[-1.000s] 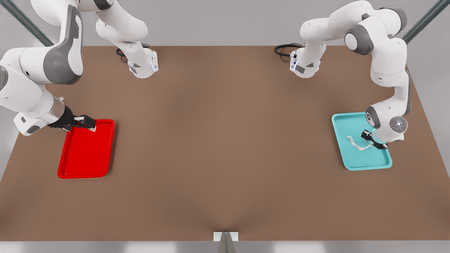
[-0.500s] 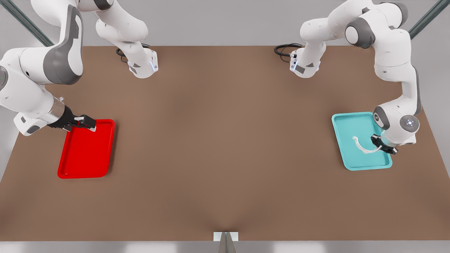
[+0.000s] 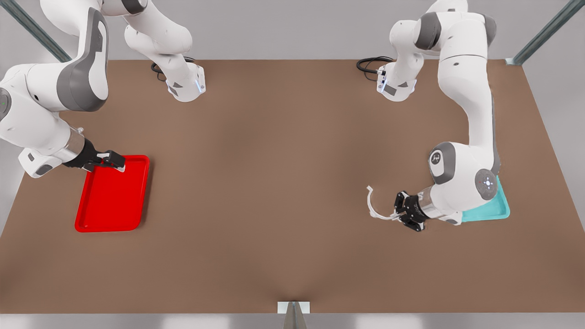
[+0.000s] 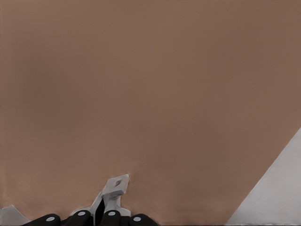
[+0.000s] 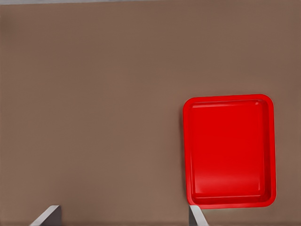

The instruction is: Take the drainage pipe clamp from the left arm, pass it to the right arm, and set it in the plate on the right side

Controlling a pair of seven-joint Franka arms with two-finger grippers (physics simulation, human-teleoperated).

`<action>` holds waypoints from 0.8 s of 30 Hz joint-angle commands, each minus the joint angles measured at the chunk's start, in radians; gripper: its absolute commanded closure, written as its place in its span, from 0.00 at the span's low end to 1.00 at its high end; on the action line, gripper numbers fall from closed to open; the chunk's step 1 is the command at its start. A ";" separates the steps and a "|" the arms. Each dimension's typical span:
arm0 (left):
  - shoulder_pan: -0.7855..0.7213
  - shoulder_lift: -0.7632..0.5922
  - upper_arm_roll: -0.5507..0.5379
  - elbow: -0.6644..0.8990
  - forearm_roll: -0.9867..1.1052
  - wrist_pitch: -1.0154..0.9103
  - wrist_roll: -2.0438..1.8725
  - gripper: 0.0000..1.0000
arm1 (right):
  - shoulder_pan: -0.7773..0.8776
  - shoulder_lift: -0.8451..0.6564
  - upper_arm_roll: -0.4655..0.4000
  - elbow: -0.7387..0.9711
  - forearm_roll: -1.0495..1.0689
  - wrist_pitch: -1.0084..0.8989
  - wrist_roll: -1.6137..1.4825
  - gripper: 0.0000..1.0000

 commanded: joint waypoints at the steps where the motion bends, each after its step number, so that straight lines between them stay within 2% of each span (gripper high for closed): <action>1: -0.048 0.021 -0.028 0.034 -0.080 0.076 -0.243 0.79 | 0.000 0.000 0.000 0.001 0.000 0.001 0.000 0.00; 7: -0.272 0.044 -0.027 0.060 -0.071 0.416 -0.682 0.79 | 0.008 0.024 0.014 0.011 0.014 0.001 0.004 0.00; 11: -0.377 0.066 -0.027 0.062 -0.068 0.560 -0.820 0.79 | 0.009 0.087 0.183 0.079 0.008 0.032 0.127 0.00; 13: -0.412 0.073 -0.027 0.066 -0.069 0.625 -0.881 0.79 | 0.011 0.144 0.264 0.085 0.005 0.117 0.139 0.00; 14: -0.421 0.073 -0.027 0.071 -0.069 0.639 -0.896 0.79 | 0.032 0.154 0.278 0.085 0.003 0.148 0.145 0.00; 20: -0.455 0.093 -0.027 0.085 -0.071 0.703 -0.975 0.79 | 0.190 0.210 0.278 0.085 0.000 0.248 0.242 0.00; 24: -0.473 0.102 -0.028 0.085 -0.074 0.726 -1.001 0.79 | 0.229 0.250 0.276 0.085 -0.001 0.366 0.282 0.00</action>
